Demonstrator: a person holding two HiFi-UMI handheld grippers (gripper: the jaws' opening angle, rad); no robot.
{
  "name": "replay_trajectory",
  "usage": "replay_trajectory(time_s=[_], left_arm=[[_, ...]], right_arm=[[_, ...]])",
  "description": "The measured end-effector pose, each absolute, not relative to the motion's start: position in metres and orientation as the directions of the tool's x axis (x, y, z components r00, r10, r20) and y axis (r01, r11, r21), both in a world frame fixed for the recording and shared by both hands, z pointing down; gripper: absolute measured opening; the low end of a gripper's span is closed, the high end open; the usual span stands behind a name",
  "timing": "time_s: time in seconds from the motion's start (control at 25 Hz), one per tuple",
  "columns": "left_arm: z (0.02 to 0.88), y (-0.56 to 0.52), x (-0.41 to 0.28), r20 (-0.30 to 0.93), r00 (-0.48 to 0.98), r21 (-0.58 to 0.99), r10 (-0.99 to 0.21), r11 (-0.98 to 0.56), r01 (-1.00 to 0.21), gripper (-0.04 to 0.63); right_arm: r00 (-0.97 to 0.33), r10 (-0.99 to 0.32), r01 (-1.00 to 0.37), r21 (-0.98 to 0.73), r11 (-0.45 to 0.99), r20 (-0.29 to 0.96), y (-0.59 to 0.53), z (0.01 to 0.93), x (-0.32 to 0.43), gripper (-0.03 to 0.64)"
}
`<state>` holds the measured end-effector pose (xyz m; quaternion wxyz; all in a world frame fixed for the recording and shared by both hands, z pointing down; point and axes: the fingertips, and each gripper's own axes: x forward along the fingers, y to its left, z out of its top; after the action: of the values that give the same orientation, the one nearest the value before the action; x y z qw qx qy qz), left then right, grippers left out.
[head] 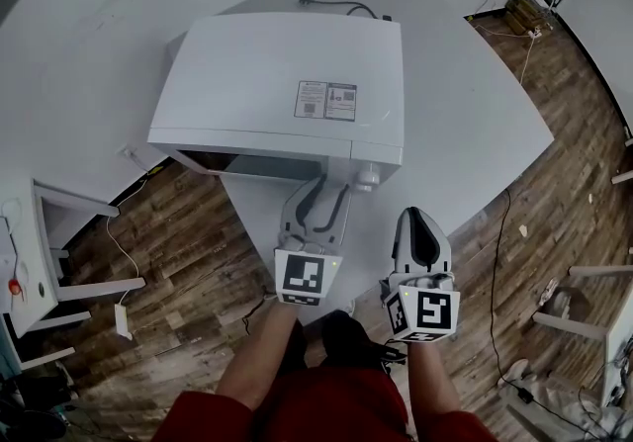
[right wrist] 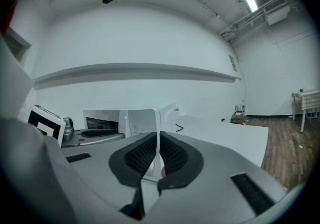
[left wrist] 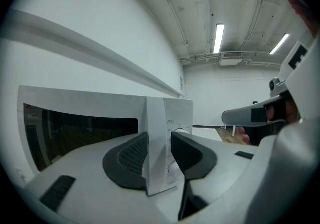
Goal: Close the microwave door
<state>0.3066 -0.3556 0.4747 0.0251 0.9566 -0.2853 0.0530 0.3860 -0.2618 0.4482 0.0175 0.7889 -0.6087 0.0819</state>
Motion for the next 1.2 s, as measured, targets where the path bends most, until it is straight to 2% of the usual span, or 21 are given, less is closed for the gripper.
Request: replay_trajectory(time_s=[0.8,1.0,1.2], left_arm=[[0.402,-0.320,0.196,0.045,0.801,-0.038,-0.597,-0.802,-0.596,0.143],[0.376,-0.323,0.151,0.009,0.761,-0.032,-0.649,-0.761,-0.648,0.143],[0.372,-0.333,0.110,0.056,0.696,-0.063,-0.716,-0.698,-0.714,0.138]], right_arm=[[0.188,-0.982,-0.980,-0.064,-0.189,0.023,-0.257,0.391,0.290,0.038],[0.167,-0.986,-0.985,-0.047,-0.166,-0.012,-0.256,0.370,0.263,0.038],[0.149,-0.988,-0.989,-0.018,-0.149,-0.037,-0.255,0.353,0.240,0.038]])
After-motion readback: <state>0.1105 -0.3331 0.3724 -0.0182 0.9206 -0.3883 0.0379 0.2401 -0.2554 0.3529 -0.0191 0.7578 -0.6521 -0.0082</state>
